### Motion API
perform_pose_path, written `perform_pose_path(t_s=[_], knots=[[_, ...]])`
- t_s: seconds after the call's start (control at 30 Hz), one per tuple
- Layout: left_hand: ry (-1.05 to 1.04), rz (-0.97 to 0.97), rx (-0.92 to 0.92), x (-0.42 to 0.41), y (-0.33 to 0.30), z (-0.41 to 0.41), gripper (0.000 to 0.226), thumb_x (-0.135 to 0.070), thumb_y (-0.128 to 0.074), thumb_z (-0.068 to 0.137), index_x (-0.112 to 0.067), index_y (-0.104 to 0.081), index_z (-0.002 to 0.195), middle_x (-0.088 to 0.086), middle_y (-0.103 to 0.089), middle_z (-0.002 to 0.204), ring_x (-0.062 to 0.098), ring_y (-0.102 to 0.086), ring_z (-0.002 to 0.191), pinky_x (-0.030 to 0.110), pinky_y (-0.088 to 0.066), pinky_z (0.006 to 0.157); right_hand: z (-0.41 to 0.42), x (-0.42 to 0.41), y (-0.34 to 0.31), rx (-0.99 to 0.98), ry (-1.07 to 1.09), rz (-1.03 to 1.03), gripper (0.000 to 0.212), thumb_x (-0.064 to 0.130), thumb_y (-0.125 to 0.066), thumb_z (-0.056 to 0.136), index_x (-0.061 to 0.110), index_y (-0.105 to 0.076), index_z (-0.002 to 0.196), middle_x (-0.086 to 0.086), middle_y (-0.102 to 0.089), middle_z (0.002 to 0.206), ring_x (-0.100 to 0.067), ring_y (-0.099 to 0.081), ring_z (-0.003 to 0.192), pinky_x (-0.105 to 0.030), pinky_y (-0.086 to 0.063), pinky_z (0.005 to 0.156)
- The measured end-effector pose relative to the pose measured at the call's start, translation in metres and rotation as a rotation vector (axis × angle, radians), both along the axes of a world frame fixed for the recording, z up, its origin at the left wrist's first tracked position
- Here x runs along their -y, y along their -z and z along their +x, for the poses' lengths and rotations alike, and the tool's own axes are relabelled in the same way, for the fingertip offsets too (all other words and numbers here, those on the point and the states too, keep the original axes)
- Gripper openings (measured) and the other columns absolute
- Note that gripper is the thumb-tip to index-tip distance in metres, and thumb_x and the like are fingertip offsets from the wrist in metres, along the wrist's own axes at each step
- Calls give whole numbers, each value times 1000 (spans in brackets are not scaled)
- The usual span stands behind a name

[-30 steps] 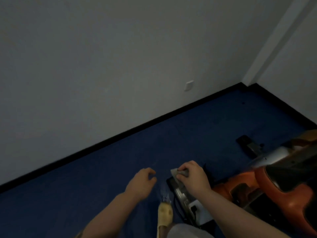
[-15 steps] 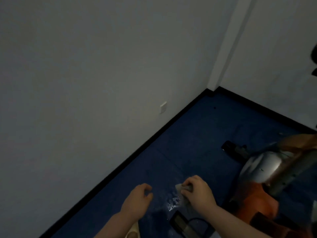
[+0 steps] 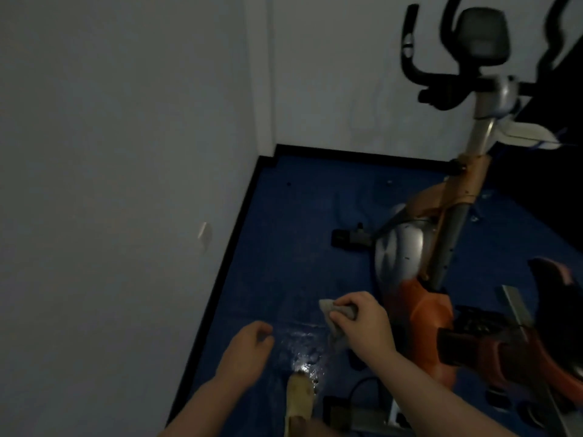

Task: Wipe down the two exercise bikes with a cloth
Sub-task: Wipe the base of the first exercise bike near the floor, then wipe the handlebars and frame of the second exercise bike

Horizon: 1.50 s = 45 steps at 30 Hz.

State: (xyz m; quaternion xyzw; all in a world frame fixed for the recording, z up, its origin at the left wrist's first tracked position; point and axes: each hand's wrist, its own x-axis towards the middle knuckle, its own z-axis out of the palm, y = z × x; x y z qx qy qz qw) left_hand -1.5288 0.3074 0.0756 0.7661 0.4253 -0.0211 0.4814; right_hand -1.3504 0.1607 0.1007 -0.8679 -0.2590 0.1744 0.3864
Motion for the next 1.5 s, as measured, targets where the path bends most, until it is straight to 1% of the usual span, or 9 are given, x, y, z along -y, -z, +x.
perform_pose_path(t_s=[0.17, 0.37, 0.6, 0.73, 0.97, 1.17, 1.27, 1.4, 1.5], knots=[[164, -14, 3, -31, 6, 64, 22, -25, -54, 92, -26, -59, 113, -7, -60, 117, 4, -57, 100, 22, -44, 89, 45, -11, 9, -16, 121, -29, 17, 16, -77, 75, 25, -64, 82, 9, -56, 92, -2, -55, 85, -13, -39, 69], [239, 63, 5, -85, -8, 161, 25, -24, -54, 92, -20, -60, 115, -3, -61, 118, 10, -58, 101, 27, -46, 92, 120, -38, 4, 44, 137, -59, 17, 17, -78, 75, 24, -65, 83, 9, -56, 90, -5, -54, 83, -19, -42, 75], [330, 39, 68, -123, -30, 255, 26, -24, -53, 93, -20, -58, 118, -3, -59, 120, 9, -57, 105, 31, -45, 98, 196, -82, -14, 72, 223, -31, 19, 18, -76, 76, 27, -61, 82, 16, -51, 88, 6, -50, 81, -5, -36, 68], [423, 55, 61, -158, -36, 305, 28, -25, -52, 93, -20, -58, 120, -3, -58, 123, 11, -57, 106, 32, -45, 98, 235, -116, -20, 89, 278, 14, 18, 16, -77, 76, 25, -62, 81, 15, -52, 89, 3, -52, 82, -6, -37, 68], [610, 87, 225, -221, -74, 429, 23, -28, -50, 95, -29, -57, 117, -11, -57, 121, -3, -54, 100, 12, -41, 79, 305, -156, -59, 200, 561, 128, 16, 16, -77, 76, 21, -67, 87, 9, -59, 94, 2, -55, 89, -3, -39, 75], [559, 12, 541, -206, -126, 514, 19, -16, -55, 93, -28, -62, 107, -14, -63, 106, -14, -56, 90, -1, -40, 69, 346, -147, -118, 393, 801, 322, 21, 17, -76, 78, 24, -70, 98, 11, -60, 102, 6, -55, 97, -2, -40, 82], [516, -44, 676, -185, -149, 553, 20, -15, -55, 92, -29, -64, 102, -13, -66, 100, -5, -61, 88, 1, -42, 70, 379, -135, -151, 568, 857, 397, 23, 21, -74, 80, 26, -70, 102, 10, -58, 102, 2, -55, 99, -6, -42, 84], [417, -64, 803, -152, -175, 608, 21, -16, -51, 95, -31, -64, 97, -12, -66, 95, -3, -61, 87, 4, -43, 72, 445, -139, -182, 603, 793, 433, 24, 21, -71, 83, 23, -68, 107, 8, -54, 105, 4, -52, 100, -4, -39, 84], [305, -157, 823, -125, -178, 644, 20, -22, -42, 99, -25, -62, 95, -8, -65, 90, -6, -58, 78, 4, -42, 65, 480, -162, -173, 488, 603, 345, 24, 19, -66, 87, 18, -66, 111, 6, -50, 110, -1, -52, 98, -7, -41, 86]])
